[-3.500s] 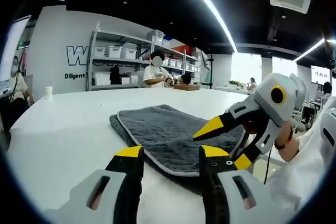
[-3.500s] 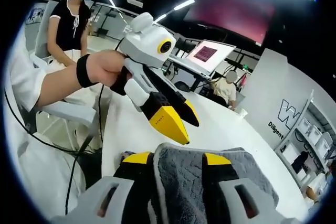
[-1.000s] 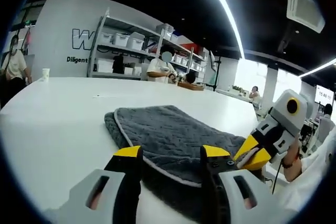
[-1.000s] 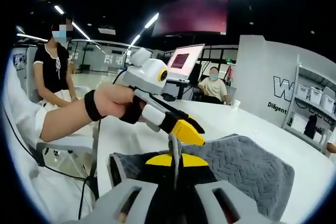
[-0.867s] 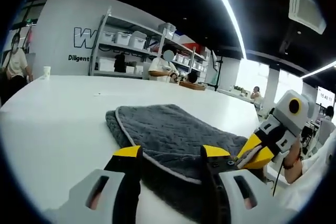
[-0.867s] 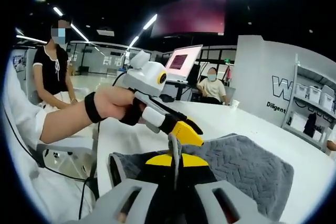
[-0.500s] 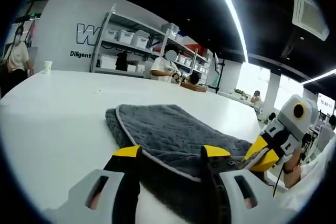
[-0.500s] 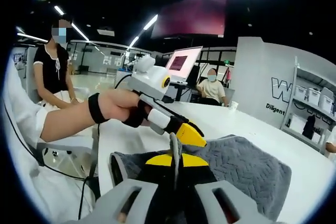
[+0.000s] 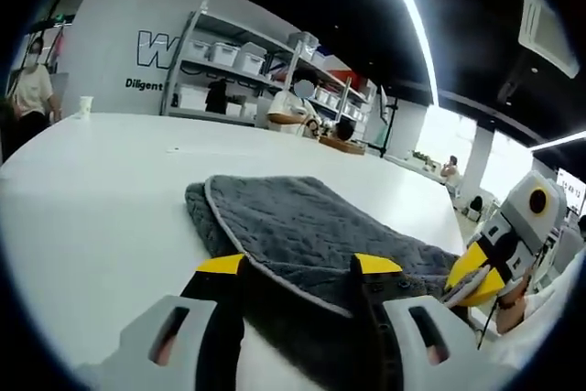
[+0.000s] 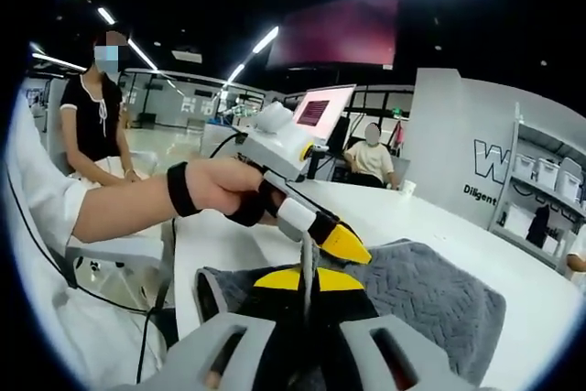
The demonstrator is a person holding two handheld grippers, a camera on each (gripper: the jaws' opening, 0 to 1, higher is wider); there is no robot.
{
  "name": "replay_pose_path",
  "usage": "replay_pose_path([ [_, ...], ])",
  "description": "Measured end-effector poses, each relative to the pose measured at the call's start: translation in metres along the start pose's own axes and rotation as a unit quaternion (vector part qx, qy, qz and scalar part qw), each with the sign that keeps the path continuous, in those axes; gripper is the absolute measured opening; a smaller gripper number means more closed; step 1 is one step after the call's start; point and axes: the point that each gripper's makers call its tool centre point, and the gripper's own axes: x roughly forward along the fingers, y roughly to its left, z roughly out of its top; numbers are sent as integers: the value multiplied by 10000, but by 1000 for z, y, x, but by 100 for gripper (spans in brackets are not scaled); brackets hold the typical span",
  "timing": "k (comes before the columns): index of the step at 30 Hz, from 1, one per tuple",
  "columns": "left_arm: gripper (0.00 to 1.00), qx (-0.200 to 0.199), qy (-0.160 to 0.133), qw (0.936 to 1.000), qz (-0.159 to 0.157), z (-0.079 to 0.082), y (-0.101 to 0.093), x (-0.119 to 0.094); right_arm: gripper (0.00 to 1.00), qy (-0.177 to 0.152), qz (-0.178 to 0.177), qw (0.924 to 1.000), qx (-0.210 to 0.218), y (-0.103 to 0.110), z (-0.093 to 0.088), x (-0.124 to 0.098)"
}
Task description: Open the folded towel by lifting each exposed corner and separating the folded layers until the towel lies flat within the target outline without major curled edges
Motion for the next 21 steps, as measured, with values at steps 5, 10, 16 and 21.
replay_pose_path([
  [5, 43, -141, -13, 9999, -28, 0, -1, 3, 0, -23, 14, 10000, 29, 0, 1, 0],
  [10, 42, -322, 44, 9994, -108, -2, -2, 12, 0, -49, 2, 10000, 24, -1, 2, -1],
  [16, 40, -349, 81, 9993, -89, -2, -1, 17, 0, -48, 25, 10000, 14, 1, 1, -1],
  [21, 38, -367, 52, 9993, -58, 0, 1, 21, 0, -58, 20, 10000, 14, 1, 2, -2],
])
